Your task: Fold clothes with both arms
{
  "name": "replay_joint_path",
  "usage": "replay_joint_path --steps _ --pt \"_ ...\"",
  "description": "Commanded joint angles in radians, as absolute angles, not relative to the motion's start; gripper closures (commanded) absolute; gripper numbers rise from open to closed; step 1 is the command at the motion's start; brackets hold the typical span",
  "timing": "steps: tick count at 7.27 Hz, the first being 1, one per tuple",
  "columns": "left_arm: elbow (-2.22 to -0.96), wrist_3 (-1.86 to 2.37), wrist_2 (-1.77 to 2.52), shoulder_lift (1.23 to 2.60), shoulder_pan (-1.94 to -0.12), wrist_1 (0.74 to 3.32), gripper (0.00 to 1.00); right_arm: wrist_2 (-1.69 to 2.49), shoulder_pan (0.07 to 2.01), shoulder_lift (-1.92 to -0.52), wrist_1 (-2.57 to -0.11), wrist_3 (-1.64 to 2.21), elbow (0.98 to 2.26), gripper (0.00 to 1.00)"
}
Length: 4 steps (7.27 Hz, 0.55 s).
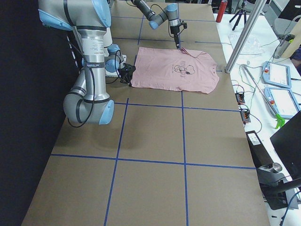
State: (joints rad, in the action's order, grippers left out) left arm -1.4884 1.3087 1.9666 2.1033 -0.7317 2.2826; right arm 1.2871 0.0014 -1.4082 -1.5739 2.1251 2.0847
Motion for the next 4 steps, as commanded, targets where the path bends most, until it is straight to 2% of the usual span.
replay_joint_path --steps 1,3,4 --pt "-1.500 1.315 1.968 2.108 -0.733 2.280 0.20 1.289 0.006 -1.408 -1.574 2.125 2.106 1.00" --pt "-1.627 1.395 1.960 2.012 -0.706 2.266 0.20 1.304 0.012 -1.410 -1.574 2.122 2.153 1.00" --pt "-1.694 1.501 1.936 1.958 -0.631 2.238 0.20 1.310 0.014 -1.408 -1.574 2.121 2.170 1.00"
